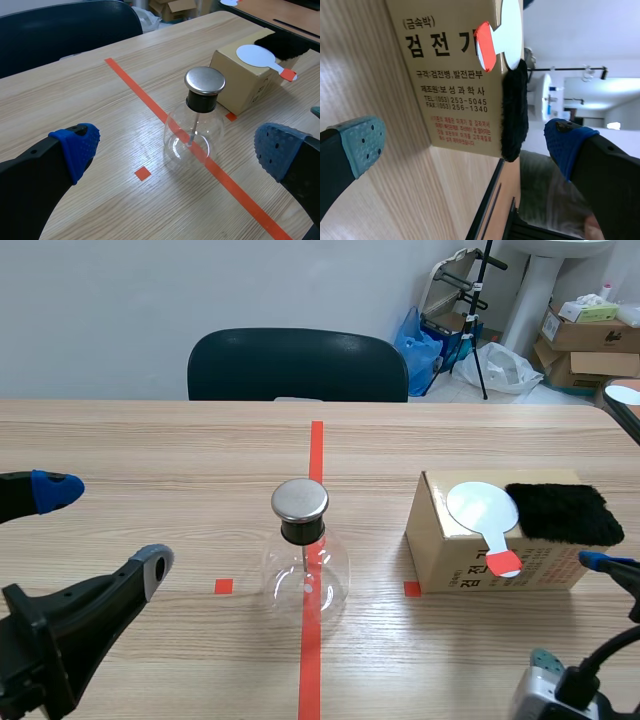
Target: Do the electroscope experiment
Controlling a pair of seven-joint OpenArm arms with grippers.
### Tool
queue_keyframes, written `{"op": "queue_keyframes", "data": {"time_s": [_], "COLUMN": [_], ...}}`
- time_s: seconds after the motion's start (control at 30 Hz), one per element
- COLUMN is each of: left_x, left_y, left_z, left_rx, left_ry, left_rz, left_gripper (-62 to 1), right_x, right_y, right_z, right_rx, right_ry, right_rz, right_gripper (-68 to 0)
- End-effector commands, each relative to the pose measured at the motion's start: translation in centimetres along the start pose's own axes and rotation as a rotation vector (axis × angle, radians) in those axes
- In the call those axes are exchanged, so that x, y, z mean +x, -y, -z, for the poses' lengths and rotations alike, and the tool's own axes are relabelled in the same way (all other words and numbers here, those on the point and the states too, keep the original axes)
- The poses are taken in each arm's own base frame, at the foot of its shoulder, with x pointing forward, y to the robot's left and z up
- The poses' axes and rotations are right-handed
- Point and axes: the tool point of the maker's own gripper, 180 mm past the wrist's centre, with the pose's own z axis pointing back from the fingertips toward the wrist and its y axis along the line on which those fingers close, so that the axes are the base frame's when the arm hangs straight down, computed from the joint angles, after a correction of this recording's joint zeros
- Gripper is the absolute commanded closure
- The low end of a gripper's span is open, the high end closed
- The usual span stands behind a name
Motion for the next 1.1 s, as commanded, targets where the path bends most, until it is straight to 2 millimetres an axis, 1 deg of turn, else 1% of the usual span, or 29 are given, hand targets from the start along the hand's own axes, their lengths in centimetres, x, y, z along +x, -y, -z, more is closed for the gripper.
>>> {"op": "queue_keyframes", "data": {"time_s": [0.0, 0.2, 0.43, 0.83, 1.07], "left_x": [1.0, 1.0, 1.0, 1.0, 1.0], "left_y": [0.2, 0.2, 0.2, 0.2, 0.2], "left_z": [0.1, 0.1, 0.1, 0.1, 0.1], "left_rx": [-0.003, -0.003, -0.003, -0.003, -0.003], "left_ry": [0.035, 0.035, 0.035, 0.035, 0.035], "left_rz": [0.001, 0.001, 0.001, 0.001, 0.001], "left_gripper": [-62.3, -62.3, -62.3, -62.3, -62.3], "right_x": [0.0, 0.5, 1.2, 2.6, 2.8], "right_y": [1.3, 1.6, 1.8, 2.5, 2.8], "right_z": [0.8, 2.6, 4.4, 5.6, 5.9], "right_rx": [-0.056, -0.138, -0.159, -0.187, -0.194], "right_ry": [0.005, -0.005, -0.018, 0.0, 0.009], "right_rz": [-0.034, -0.064, -0.071, -0.085, -0.091], "right_gripper": [-67.9, -67.9, -67.9, -67.9, -67.9]}}
